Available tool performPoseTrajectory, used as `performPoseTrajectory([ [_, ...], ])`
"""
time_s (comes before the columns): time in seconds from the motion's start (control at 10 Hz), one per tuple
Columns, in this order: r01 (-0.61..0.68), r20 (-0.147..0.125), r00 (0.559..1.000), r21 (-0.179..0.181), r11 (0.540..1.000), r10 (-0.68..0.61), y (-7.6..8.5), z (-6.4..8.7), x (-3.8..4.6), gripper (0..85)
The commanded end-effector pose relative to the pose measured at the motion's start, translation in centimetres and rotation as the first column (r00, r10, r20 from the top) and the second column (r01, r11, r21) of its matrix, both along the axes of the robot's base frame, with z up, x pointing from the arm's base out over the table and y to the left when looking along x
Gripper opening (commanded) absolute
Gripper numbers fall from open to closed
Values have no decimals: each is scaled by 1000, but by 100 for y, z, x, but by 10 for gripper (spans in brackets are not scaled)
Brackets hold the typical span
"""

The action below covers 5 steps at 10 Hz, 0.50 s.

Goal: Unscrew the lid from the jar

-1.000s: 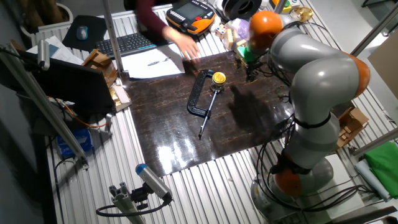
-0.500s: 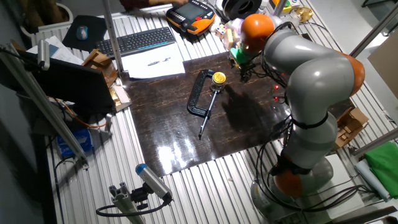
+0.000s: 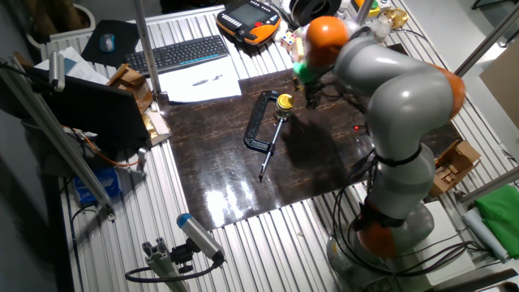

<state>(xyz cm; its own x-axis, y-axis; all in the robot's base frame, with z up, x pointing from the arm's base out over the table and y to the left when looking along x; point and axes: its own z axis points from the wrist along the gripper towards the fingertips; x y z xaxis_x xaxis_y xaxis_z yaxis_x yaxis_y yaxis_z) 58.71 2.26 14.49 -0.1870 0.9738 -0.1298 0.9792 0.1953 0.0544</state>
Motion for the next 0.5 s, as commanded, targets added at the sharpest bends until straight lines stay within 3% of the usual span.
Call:
performPoseTrajectory([
  [0.0,1,1,1000,-17,1000,-1,84,-34,-17,850],
  [0.3,31,-31,999,5,1000,-31,282,14,31,850],
  [0.4,37,-32,999,-5,999,-38,361,32,57,850],
])
